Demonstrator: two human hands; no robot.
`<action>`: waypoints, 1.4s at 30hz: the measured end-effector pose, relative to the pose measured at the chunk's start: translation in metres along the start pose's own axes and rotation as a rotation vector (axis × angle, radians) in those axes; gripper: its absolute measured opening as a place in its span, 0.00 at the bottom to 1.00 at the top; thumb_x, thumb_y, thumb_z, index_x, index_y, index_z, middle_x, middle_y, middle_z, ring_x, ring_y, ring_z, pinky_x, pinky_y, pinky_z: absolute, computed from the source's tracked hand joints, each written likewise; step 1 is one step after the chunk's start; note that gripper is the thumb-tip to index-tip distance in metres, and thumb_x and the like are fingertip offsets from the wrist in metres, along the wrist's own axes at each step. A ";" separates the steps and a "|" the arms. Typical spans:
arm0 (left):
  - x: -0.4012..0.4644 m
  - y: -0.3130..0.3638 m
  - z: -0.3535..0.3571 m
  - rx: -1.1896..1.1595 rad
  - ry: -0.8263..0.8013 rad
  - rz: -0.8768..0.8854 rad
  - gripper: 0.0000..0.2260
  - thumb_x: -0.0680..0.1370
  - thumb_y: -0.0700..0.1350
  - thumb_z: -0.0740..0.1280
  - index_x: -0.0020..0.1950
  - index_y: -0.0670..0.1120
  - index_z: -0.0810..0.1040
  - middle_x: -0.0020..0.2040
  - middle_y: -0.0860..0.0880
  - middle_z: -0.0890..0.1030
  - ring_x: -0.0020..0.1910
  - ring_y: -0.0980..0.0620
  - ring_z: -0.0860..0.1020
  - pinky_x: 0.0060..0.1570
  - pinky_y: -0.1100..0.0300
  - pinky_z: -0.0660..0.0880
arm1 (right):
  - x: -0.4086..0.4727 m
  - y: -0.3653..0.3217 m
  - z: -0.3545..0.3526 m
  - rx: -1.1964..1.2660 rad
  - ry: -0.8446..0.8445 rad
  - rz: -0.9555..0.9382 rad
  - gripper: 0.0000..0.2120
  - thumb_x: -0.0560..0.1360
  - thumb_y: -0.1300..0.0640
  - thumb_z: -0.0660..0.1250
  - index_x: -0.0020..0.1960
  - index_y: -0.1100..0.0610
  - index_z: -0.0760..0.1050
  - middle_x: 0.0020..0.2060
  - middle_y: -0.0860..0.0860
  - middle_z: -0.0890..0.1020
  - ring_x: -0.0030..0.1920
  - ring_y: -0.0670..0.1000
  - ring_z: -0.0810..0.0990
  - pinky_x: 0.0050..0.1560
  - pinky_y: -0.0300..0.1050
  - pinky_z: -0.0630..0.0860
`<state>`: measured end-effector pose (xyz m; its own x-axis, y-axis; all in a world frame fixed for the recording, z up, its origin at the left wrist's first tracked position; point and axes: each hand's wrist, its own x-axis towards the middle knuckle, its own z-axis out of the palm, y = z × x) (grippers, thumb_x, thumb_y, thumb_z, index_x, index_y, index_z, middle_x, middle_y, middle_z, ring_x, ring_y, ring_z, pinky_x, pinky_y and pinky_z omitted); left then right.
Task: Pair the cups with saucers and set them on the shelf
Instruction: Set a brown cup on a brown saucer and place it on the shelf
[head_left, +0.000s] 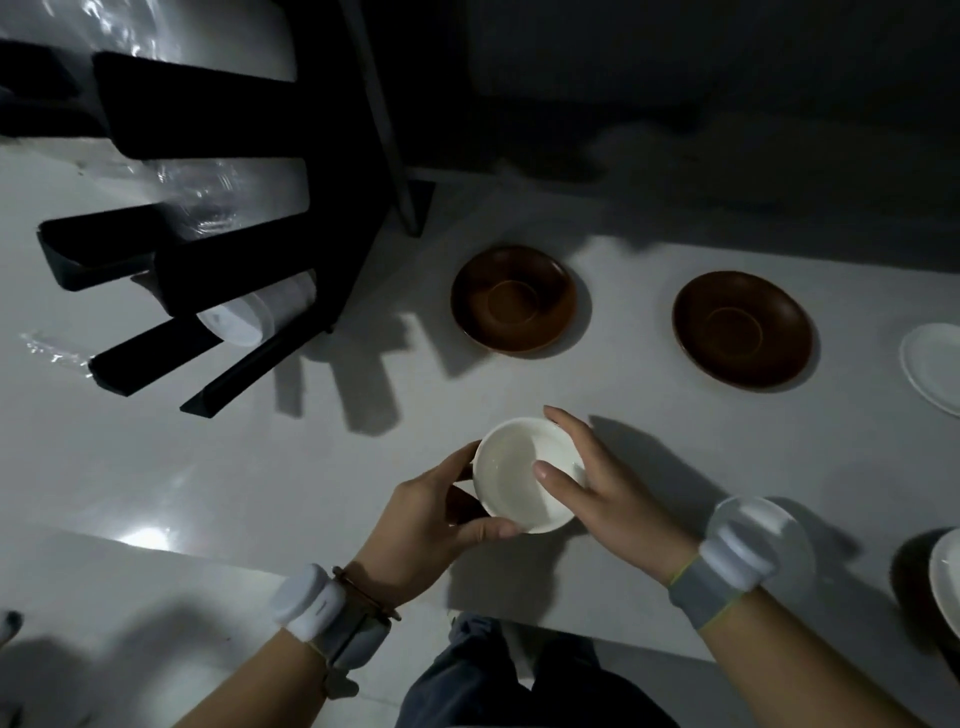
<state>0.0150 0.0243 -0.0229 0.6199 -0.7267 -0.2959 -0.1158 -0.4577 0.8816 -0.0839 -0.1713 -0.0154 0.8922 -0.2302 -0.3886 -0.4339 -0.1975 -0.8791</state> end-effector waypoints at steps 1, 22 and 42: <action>0.003 0.002 -0.004 -0.037 -0.010 -0.005 0.35 0.64 0.63 0.76 0.69 0.63 0.69 0.52 0.61 0.84 0.43 0.62 0.84 0.45 0.72 0.75 | -0.001 -0.003 -0.001 0.024 0.017 0.004 0.29 0.78 0.48 0.64 0.77 0.47 0.58 0.72 0.44 0.67 0.70 0.43 0.65 0.65 0.35 0.64; 0.093 0.087 -0.005 -0.211 0.350 -0.042 0.14 0.78 0.58 0.64 0.57 0.54 0.83 0.51 0.49 0.87 0.53 0.52 0.84 0.56 0.52 0.79 | 0.080 -0.059 -0.071 0.198 0.354 -0.163 0.43 0.60 0.36 0.77 0.70 0.45 0.68 0.63 0.48 0.77 0.62 0.48 0.78 0.60 0.50 0.78; 0.169 0.054 -0.040 0.327 0.358 -0.013 0.30 0.73 0.63 0.69 0.68 0.46 0.72 0.58 0.44 0.80 0.56 0.45 0.76 0.47 0.65 0.66 | 0.180 -0.091 -0.058 -0.289 0.298 0.273 0.32 0.75 0.32 0.53 0.71 0.50 0.63 0.65 0.59 0.75 0.62 0.62 0.75 0.56 0.49 0.73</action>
<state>0.1447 -0.1026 -0.0100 0.8446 -0.5241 -0.1099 -0.3087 -0.6442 0.6998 0.1089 -0.2496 0.0103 0.6845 -0.5642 -0.4617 -0.7017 -0.3384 -0.6270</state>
